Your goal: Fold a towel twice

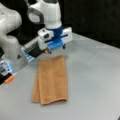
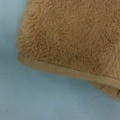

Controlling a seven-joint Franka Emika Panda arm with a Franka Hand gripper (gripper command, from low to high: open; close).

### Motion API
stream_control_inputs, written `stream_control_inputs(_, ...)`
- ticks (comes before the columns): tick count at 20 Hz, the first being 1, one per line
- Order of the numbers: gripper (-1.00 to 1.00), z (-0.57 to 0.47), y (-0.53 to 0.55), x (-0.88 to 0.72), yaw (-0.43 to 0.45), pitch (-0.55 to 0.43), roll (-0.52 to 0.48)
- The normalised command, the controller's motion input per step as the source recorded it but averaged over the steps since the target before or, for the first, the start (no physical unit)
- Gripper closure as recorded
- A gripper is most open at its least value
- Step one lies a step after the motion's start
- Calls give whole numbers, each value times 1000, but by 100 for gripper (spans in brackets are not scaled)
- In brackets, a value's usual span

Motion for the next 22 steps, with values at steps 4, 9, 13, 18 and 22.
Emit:
stream_control_inputs(4, -100, 18, 205, 397, 94, 270, -289)
stream_control_inputs(9, -100, -36, 200, 393, 55, 270, -240)
stream_control_inputs(13, -100, -44, 285, 417, -9, 223, -105)
stream_control_inputs(18, -100, -32, 319, 330, -31, 227, -19)
stream_control_inputs(22, -100, -53, 219, 166, -31, 182, -32)
